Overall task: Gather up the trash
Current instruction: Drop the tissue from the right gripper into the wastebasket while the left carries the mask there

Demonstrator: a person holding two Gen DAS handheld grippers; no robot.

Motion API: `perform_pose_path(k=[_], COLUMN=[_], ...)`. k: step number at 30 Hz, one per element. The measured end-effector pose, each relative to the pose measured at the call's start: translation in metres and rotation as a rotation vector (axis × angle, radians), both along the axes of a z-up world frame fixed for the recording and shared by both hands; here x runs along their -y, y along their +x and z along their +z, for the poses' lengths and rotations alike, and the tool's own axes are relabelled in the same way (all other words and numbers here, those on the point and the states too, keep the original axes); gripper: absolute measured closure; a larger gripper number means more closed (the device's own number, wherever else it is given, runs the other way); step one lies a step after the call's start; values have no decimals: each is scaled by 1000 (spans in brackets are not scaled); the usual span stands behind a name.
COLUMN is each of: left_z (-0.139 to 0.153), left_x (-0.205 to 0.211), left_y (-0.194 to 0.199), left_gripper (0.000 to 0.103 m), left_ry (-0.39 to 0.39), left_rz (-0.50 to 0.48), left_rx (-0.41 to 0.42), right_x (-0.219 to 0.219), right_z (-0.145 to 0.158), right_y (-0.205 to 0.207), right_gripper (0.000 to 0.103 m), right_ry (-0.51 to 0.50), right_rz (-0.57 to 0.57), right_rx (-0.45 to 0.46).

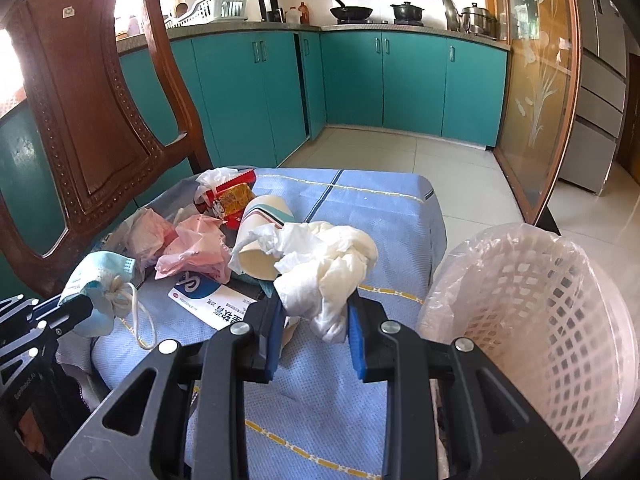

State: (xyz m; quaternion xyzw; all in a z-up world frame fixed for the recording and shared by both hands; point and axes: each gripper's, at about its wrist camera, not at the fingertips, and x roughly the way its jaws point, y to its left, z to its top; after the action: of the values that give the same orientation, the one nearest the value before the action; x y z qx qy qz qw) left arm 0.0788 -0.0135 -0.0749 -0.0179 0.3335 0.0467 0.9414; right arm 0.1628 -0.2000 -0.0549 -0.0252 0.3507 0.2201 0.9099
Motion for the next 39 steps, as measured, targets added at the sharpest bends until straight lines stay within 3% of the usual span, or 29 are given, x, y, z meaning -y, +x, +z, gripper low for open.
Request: perform_pose_path(k=[23,29,34,39], left_z=[2,4,6,6], left_x=[6,6,7,18], left_y=[-6,-7,-7,-3], left_gripper=[92,92,92,92], left_ry=[20,22,11,-3], left_rz=[-3,-3,-10,-42], left_rx=[17,27,33,33], right_x=[17,65,115,139], right_z=[9,30,23,14], right_y=[-5,-11,-10,-20], right_gripper=[75,75,75,75], right_ry=[6,52,49,-2], right_rz=[-52,-192,-307,-332], right_rx=[55,145,109,89])
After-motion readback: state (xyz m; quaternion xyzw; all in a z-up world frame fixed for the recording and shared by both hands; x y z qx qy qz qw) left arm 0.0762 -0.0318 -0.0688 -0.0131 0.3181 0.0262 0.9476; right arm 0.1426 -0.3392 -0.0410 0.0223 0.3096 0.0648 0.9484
